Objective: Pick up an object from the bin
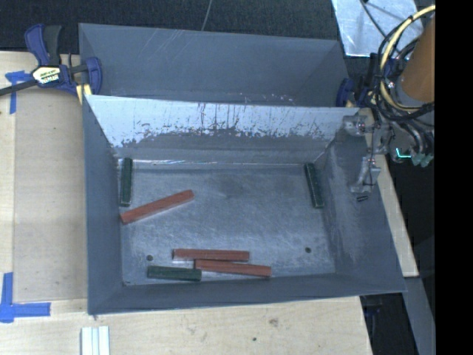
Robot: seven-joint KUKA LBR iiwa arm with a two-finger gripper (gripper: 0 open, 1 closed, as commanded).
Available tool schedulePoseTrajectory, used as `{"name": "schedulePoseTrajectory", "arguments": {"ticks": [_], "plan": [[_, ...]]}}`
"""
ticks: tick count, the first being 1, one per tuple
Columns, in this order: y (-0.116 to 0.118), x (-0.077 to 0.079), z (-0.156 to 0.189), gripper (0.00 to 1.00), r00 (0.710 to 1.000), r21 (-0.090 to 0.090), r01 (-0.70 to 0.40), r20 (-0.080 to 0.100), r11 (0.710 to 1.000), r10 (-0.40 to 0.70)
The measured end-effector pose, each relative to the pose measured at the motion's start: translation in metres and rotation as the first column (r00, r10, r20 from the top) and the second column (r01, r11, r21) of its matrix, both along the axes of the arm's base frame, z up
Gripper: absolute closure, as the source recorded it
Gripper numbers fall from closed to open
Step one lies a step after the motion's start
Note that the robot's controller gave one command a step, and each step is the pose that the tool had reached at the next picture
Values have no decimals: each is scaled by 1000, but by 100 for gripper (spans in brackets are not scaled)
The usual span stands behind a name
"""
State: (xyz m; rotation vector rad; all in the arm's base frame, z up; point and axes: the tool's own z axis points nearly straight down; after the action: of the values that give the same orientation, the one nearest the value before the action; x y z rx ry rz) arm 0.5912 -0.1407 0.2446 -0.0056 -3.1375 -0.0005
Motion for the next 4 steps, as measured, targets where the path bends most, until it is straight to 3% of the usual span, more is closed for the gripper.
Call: {"name": "schedulePoseTrajectory", "arguments": {"ticks": [1,2,3,4], "plan": [[1,2,5,0,1000,-2,-3,8,1000,3],[39,17,-62,0,999,-2,-34,13,999,34],[53,23,-95,0,993,1,-116,2,993,116],[46,33,-60,0,996,-1,-89,8,996,89]]}}
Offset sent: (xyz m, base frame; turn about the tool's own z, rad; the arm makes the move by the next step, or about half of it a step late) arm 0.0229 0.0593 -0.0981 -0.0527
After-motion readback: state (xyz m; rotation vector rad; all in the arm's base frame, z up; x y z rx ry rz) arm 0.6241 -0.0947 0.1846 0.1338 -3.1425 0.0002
